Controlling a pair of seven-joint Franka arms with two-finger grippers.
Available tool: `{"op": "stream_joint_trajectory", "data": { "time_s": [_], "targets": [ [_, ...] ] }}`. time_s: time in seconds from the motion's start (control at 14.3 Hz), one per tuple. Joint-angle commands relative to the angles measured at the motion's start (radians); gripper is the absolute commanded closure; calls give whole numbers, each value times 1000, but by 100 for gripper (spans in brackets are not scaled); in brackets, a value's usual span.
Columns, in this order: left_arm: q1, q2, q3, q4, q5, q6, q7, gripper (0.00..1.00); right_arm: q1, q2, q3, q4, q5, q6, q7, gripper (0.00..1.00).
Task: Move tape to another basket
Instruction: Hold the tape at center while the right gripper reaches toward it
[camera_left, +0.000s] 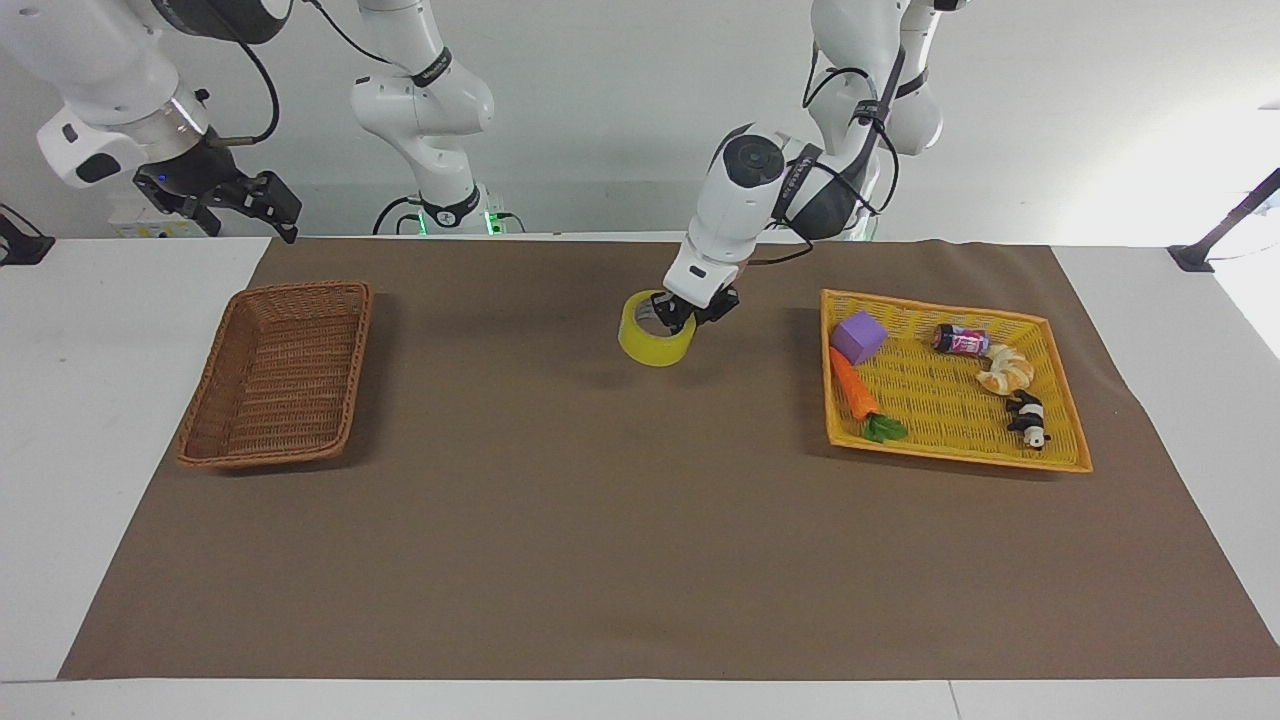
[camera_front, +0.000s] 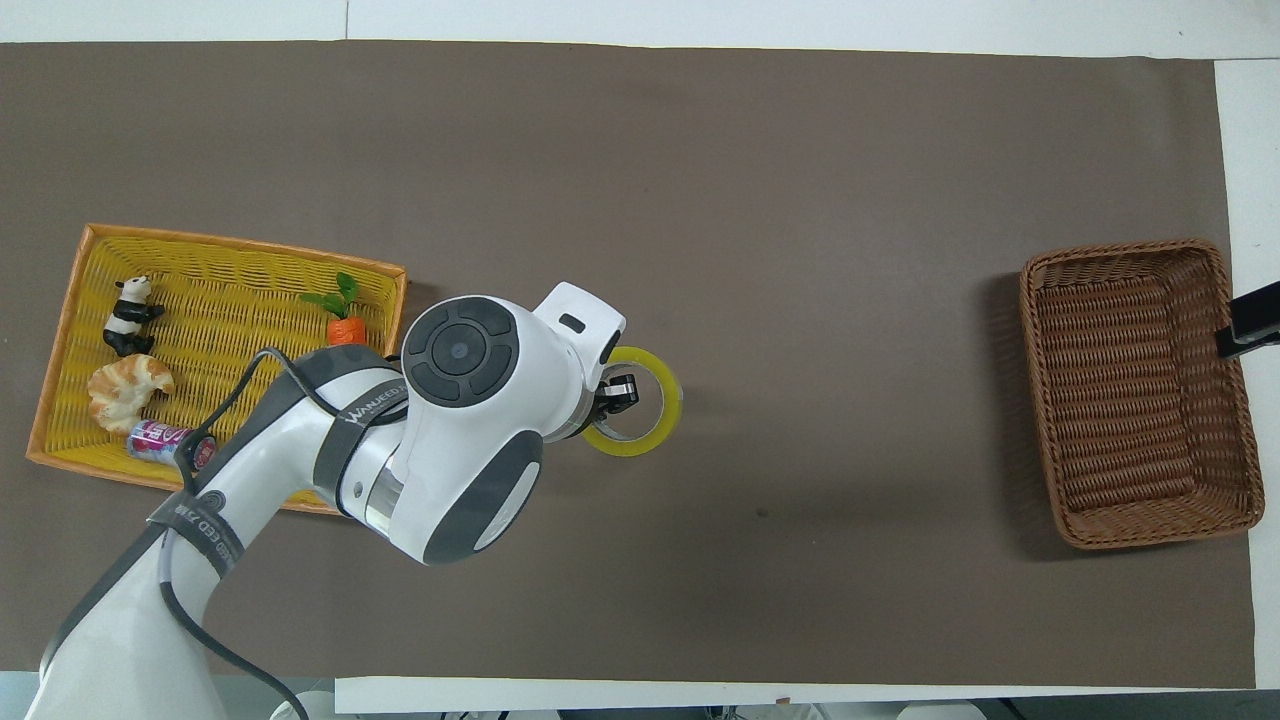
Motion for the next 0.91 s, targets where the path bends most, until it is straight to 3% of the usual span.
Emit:
{"op": "stream_joint_trajectory", "data": {
  "time_s": [0.0, 0.49, 0.84],
  "targets": [
    [-22, 10, 22, 18, -29, 24, -2, 98, 21, -25, 3, -33, 119, 26, -114, 1],
    [-7, 38, 22, 92, -66, 35, -5, 99, 29, -41, 3, -316, 633, 336, -133, 1],
    [-6, 38, 23, 101, -73, 32, -8, 100, 131, -21, 3, -485, 944, 486, -162, 1]
  ]
}}
